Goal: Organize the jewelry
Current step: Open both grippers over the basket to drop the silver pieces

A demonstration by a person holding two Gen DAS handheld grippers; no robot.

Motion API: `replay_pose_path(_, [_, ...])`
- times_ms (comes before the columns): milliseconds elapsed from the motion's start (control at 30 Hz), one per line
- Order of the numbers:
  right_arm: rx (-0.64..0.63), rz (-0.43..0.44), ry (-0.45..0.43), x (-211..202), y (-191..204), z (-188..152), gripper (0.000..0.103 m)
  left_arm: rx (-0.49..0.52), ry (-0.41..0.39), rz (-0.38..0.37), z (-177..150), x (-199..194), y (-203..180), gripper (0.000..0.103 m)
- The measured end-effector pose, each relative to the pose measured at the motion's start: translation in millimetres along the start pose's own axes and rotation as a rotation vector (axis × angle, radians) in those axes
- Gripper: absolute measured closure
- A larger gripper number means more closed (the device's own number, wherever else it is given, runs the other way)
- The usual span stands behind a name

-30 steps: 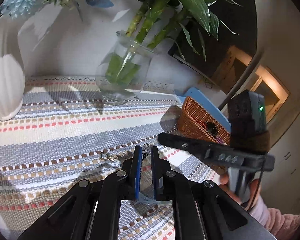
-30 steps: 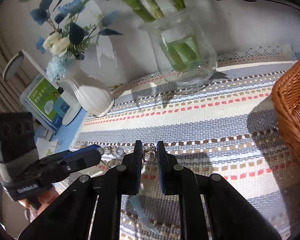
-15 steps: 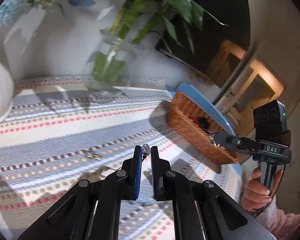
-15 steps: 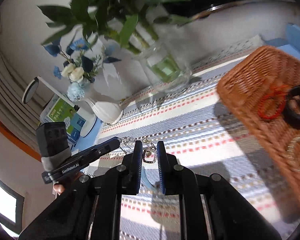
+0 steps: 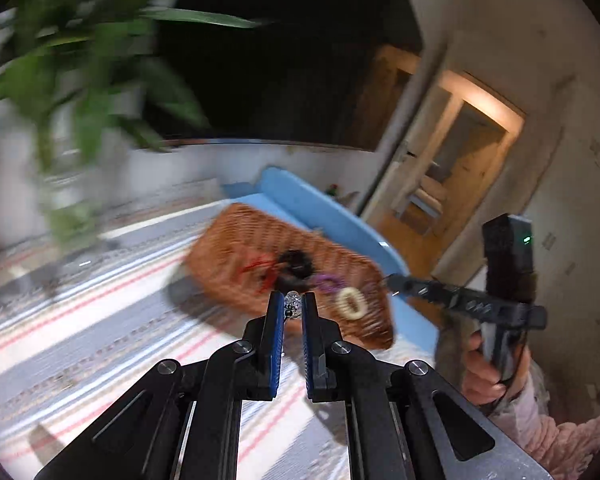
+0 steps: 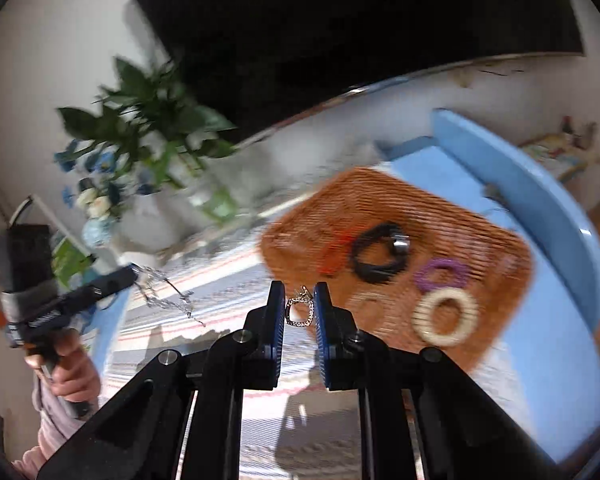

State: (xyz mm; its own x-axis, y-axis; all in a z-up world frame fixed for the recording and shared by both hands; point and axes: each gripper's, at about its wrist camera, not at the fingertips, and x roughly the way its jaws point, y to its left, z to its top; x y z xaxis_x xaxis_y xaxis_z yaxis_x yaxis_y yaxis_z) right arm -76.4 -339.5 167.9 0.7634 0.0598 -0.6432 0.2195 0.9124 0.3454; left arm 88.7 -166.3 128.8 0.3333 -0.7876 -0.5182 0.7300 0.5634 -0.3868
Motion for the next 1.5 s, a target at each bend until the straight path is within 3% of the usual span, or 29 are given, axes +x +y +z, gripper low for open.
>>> replay_pose_path(200, [0.022, -0.108, 0.049, 2, -34, -10, 0.086, 0.031, 0.084, -0.054, 10, 74, -46, 0.095])
replay_pose_path(400, [0.019, -0.152, 0.135, 20, -51, -27, 0.086, -0.026, 0.139, -0.064, 4, 128, -51, 0.095])
replay_pose_path(700, [0.03, -0.16, 0.156, 31, -55, -32, 0.086, -0.012, 0.149, -0.055, 15, 149, -61, 0.095])
replay_pose_path(1000, [0.035, -0.169, 0.17, 37, -55, -34, 0.086, 0.005, 0.219, -0.002, -5, 168, -60, 0.092])
replay_pose_path(1033, [0.036, -0.174, 0.168, 36, -55, -34, 0.086, 0.007, 0.239, -0.01, -7, 169, -60, 0.089])
replay_pose_path(1100, [0.049, -0.153, 0.169, 34, -55, -33, 0.083, -0.008, 0.274, -0.051, -9, 168, -58, 0.067])
replay_pose_path(1167, [0.073, -0.132, 0.159, 30, -58, -32, 0.072, -0.017, 0.26, -0.048, -9, 160, -57, 0.059])
replay_pose_path(1200, [0.08, -0.126, 0.152, 28, -58, -31, 0.067, -0.017, 0.243, -0.033, -9, 153, -55, 0.058])
replay_pose_path(1300, [0.079, -0.129, 0.13, 20, -54, -29, 0.067, -0.048, 0.227, -0.017, -7, 133, -45, 0.058])
replay_pose_path(1500, [0.034, -0.114, 0.104, 10, -28, -27, 0.067, -0.08, 0.11, 0.069, -10, 51, -12, 0.058])
